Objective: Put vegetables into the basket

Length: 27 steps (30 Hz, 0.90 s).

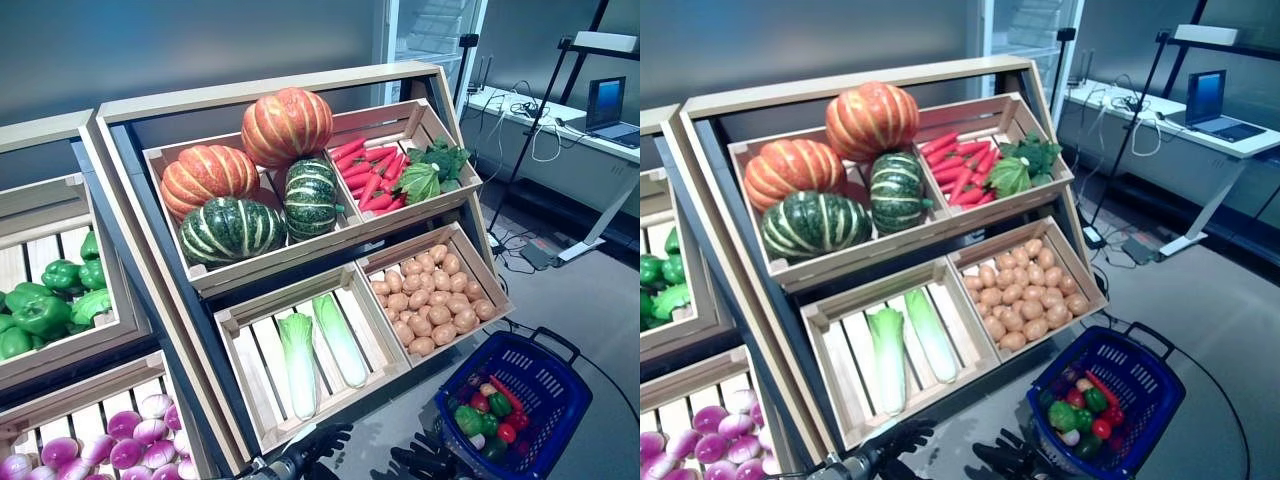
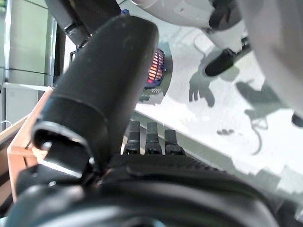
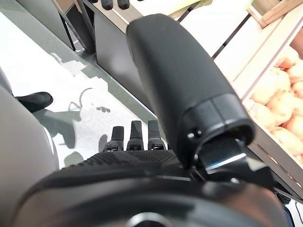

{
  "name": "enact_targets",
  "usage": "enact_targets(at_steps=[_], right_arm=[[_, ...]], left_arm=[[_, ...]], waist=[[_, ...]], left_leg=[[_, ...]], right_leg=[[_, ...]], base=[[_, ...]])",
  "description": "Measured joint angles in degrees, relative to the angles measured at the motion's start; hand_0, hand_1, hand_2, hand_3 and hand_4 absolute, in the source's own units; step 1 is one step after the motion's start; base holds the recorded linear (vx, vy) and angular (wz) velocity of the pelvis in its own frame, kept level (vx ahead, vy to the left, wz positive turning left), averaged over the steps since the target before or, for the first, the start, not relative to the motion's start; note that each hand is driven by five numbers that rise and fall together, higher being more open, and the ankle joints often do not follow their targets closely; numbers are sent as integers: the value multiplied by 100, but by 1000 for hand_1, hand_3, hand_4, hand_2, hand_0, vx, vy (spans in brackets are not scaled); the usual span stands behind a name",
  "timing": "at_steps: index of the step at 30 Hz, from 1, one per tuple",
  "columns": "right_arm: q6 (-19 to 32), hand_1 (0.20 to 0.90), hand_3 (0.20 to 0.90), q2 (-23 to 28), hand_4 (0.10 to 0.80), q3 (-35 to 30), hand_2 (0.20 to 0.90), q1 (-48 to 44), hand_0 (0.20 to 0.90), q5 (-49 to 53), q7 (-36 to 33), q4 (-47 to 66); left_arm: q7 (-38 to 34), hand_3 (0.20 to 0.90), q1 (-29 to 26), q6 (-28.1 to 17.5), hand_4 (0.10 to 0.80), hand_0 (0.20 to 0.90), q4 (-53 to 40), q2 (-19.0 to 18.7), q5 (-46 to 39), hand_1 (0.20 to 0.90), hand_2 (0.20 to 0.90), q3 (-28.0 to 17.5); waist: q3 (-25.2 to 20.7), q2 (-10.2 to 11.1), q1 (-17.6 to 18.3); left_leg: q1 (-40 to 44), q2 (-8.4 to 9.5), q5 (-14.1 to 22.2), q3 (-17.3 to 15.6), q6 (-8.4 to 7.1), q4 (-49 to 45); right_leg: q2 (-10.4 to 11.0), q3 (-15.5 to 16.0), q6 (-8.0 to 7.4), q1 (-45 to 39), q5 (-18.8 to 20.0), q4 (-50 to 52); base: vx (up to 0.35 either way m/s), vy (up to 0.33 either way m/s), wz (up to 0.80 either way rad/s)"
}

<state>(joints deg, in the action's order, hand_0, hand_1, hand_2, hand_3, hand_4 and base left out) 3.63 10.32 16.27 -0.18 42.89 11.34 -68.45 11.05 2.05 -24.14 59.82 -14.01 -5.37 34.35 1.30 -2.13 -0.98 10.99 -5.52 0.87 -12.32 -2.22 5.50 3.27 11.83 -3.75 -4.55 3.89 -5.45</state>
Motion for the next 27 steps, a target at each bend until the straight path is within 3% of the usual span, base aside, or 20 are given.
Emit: enact_targets(at_steps=[8, 14, 16, 18, 22, 24, 27], right_arm=[[0, 900, 900, 0, 800, -1, 900, -2, 900, -37, 0, -35], [0, 900, 900, 5, 800, -2, 900, -3, 900, -27, 1, -40], [-1, 900, 900, 7, 800, -3, 900, -2, 900, -9, 0, -40], [-2, 900, 900, 15, 800, -6, 900, 8, 900, 30, 0, -40], [-1, 900, 900, 84, 800, -227, 900, 67, 900, 108, 0, -39], [2, 900, 900, 141, 800, -250, 900, 64, 900, 282, 1, -36], [23, 900, 900, 280, 800, -251, 900, 69, 900, 312, 21, -24]], left_arm=[[-166, 900, 0, -3, 800, 900, 115, 11, 23, 900, 900, -111], [-1171, 900, -26, -353, 800, 900, 0, -55, 791, 900, 900, -116], [-1741, 900, -32, -401, 800, 900, -458, -272, 1572, 900, 900, -105], [-2434, 900, -90, -438, 800, 900, -1294, -722, 2620, 900, 900, -84], [-3521, 900, -781, -381, 800, 900, -1930, -1418, 4600, 900, 900, 7], [-3878, 900, -1218, -85, 800, 900, -1974, -1864, 5600, 900, 900, 434], [-3934, 900, -1399, 387, 800, 900, -1990, -2244, 6358, 900, 900, 854]], waist=[[-2, 4, 1], [2, 10, 5], [17, 21, 1], [39, 34, 3], [70, -48, 32], [97, -106, 143], [105, -206, 330]], left_leg=[[5, 0, -1, 0, -1, 0], [18, 1, 0, 1, -1, 0], [21, 5, -2, 35, -2, 0], [-5, 15, -2, 112, -2, 1], [-1, 33, 3, 106, 6, 2], [6, 34, -6, 103, -8, 2], [8, 35, 0, 85, -5, 2]], right_leg=[[0, 0, 0, -5, 0, 0], [-2, -11, 0, -2, 0, 0], [-3, -14, 1, 4, 2, 0], [-6, -9, 2, 5, 2, 0], [8, -13, -1, -5, 2, 0], [8, -15, -4, -5, 3, -1], [6, -19, -20, -3, 1, -1]], base=[[0, 0, 0], [0, 0, 0], [0, 0, 0], [13, 17, 1], [39, 28, 0], [52, 13, -1], [67, 10, -3]])
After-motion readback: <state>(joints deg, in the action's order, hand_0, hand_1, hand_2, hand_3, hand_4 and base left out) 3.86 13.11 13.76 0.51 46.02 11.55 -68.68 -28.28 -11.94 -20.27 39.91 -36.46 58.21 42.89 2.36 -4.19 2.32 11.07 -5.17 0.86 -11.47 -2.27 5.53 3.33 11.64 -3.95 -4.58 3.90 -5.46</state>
